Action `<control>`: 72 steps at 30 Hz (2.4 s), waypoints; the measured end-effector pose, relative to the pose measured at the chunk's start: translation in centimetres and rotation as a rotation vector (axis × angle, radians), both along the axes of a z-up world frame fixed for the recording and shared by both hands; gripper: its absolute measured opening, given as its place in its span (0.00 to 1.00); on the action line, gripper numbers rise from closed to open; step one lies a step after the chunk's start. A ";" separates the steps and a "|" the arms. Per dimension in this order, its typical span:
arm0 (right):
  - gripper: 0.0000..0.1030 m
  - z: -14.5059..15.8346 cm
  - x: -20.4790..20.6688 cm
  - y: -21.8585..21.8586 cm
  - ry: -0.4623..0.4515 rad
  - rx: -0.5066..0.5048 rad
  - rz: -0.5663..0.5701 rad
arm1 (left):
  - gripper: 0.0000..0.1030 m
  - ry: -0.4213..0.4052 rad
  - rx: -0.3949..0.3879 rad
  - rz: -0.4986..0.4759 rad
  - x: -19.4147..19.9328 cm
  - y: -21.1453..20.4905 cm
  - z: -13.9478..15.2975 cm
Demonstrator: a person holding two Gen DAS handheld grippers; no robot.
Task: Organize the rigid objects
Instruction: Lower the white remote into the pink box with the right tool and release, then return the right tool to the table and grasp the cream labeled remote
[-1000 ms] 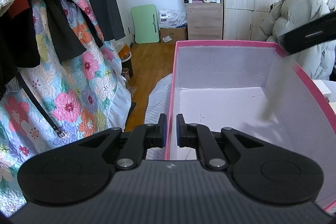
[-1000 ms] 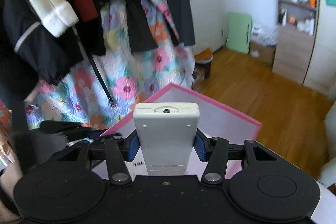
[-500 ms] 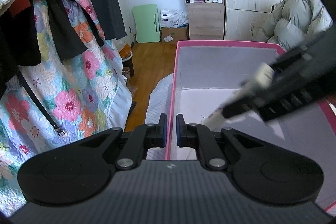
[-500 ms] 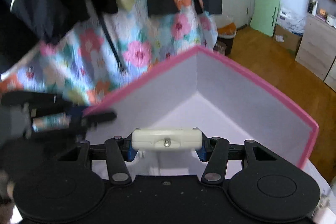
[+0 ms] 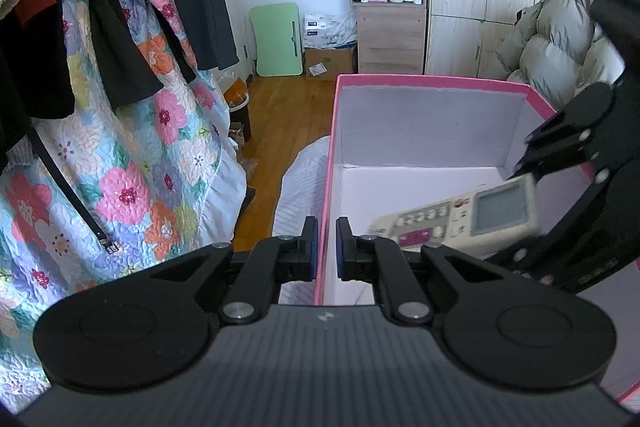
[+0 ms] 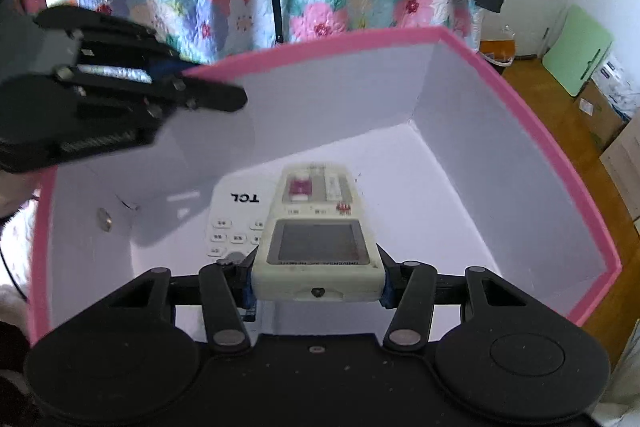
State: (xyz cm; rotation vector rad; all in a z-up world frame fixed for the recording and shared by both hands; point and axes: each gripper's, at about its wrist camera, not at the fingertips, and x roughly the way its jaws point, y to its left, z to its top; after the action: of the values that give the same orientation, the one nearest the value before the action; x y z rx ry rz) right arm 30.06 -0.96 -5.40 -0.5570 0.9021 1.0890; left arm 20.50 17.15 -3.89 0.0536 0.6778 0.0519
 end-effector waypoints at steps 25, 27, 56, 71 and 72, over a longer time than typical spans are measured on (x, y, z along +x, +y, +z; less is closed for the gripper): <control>0.69 6.4 -1.8 -9.4 -0.016 0.139 -0.373 | 0.08 0.002 0.017 -0.015 0.0 0.0 -0.1; 0.70 6.9 -2.7 -12.0 0.023 0.159 -0.449 | 0.08 -0.001 0.012 -0.012 0.0 0.0 -0.1; 0.71 -1.7 -11.1 -21.6 -0.115 -0.287 -0.114 | 0.08 -0.010 0.032 -0.009 -0.4 -0.6 0.2; 0.75 -4.4 -8.3 -19.0 0.016 -0.336 0.092 | 0.08 -0.011 0.030 -0.013 -0.4 -0.8 0.2; 0.75 -4.4 -8.1 -19.0 0.031 -0.329 0.054 | 0.08 -0.011 0.031 -0.012 -0.4 -0.8 0.2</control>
State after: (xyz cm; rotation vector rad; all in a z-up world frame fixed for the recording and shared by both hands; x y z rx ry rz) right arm 21.99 -20.01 -9.77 -0.8415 1.1074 1.0053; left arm 20.09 16.36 -3.67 0.0870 0.6660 0.0510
